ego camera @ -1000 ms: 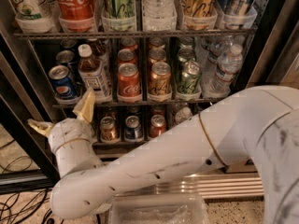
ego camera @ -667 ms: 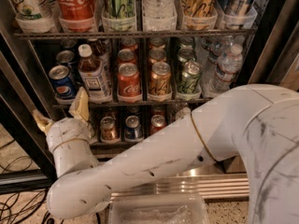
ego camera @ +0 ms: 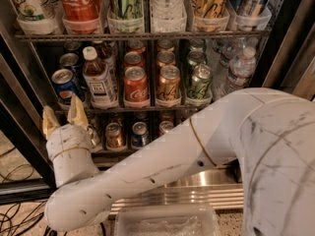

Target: Pick pepsi can from middle shelf of fridge

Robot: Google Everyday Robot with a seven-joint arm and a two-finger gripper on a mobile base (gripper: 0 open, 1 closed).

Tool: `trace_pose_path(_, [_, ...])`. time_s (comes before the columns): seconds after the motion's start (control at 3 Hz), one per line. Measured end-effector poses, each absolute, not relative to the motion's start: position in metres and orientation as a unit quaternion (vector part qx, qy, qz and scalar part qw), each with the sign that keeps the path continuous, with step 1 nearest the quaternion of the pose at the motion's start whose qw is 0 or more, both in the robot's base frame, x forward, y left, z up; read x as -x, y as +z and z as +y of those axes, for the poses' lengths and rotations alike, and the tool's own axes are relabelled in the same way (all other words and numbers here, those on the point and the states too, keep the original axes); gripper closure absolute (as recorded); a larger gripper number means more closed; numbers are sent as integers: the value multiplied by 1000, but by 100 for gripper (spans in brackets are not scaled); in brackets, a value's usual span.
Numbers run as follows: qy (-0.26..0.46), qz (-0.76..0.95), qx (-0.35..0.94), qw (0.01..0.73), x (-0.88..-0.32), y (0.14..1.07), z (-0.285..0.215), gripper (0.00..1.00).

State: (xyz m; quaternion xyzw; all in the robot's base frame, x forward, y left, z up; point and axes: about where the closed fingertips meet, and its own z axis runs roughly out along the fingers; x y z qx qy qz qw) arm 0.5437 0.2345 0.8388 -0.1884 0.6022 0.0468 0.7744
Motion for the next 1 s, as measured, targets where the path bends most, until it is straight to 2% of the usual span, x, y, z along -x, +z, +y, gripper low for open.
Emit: trace_pose_path(1.0, [28,581,172,795,-564,847,242,35])
